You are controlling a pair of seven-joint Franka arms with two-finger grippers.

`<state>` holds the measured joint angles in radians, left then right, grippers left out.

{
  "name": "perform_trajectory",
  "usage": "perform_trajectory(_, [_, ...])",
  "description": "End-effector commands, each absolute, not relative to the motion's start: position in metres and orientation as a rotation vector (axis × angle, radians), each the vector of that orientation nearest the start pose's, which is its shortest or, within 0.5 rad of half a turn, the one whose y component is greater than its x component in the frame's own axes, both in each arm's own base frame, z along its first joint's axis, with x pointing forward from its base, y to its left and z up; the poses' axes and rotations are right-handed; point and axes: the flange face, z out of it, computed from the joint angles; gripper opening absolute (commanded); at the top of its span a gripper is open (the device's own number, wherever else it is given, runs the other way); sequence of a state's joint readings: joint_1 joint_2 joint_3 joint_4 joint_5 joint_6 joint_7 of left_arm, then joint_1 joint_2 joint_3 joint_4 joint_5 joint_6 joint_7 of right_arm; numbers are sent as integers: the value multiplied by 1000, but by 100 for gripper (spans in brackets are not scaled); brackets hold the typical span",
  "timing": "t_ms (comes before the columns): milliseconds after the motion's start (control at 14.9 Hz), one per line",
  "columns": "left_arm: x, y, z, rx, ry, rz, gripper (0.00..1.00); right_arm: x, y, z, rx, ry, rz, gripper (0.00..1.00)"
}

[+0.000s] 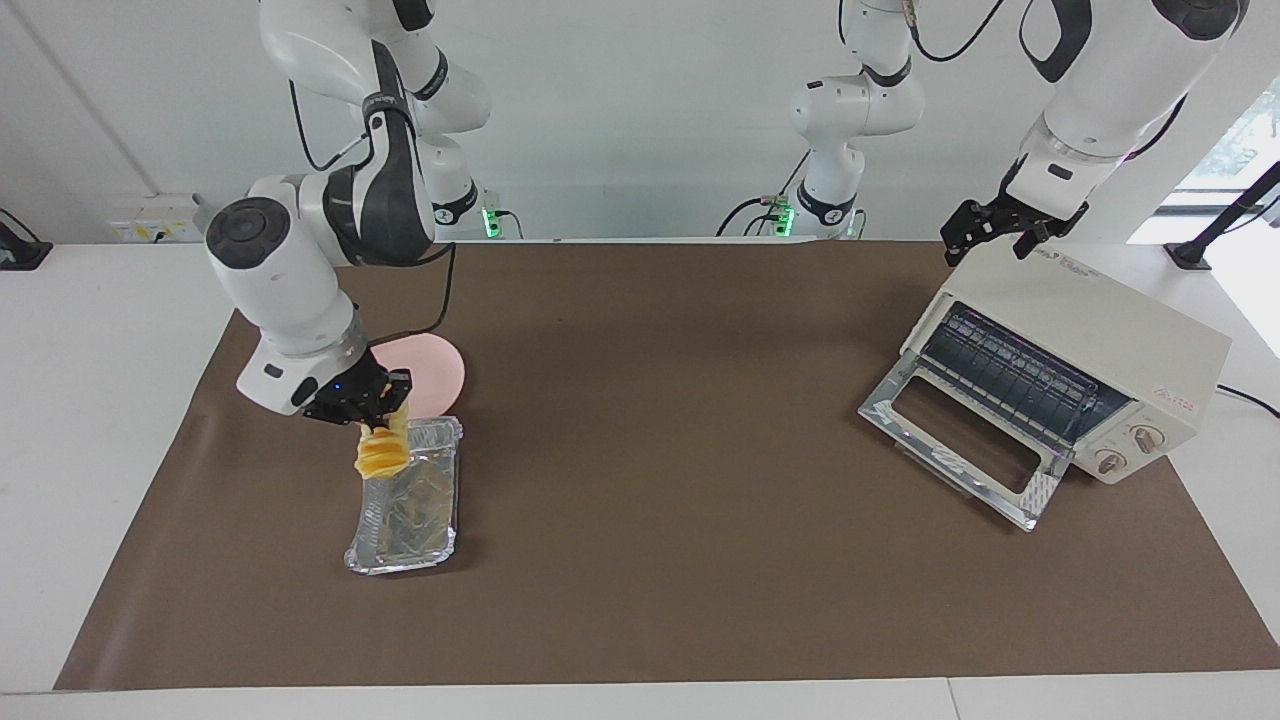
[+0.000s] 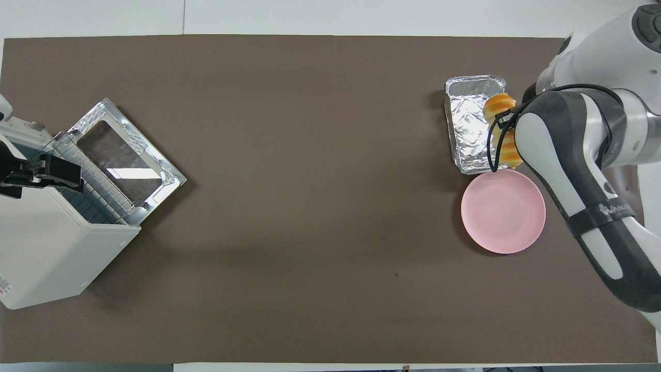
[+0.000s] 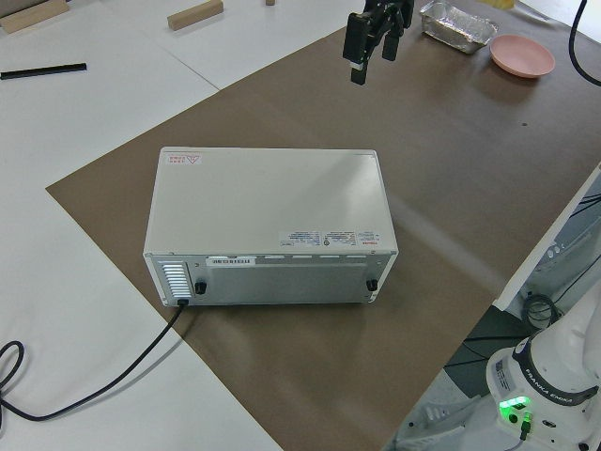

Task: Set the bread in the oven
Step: 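Lift the bread slices with the right gripper and carry toward the foil tray, then lower the bread into the foil tray and release with the right gripper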

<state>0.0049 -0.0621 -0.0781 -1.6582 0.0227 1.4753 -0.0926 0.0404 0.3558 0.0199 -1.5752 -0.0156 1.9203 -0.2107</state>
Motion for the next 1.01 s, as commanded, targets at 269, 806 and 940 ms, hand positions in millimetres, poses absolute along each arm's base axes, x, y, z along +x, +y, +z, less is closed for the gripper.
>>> perform_trajectory(269, [518, -35, 611, -3104, -45, 200, 100, 705, 44, 389, -3111, -383, -47, 0])
perform_trajectory(806, [518, -35, 611, -3104, -45, 200, 100, 690, 64, 347, -3119, -393, -44, 0])
perform_trajectory(940, [518, -35, 611, -3104, -45, 200, 100, 689, 58, 346, -3119, -391, -46, 16])
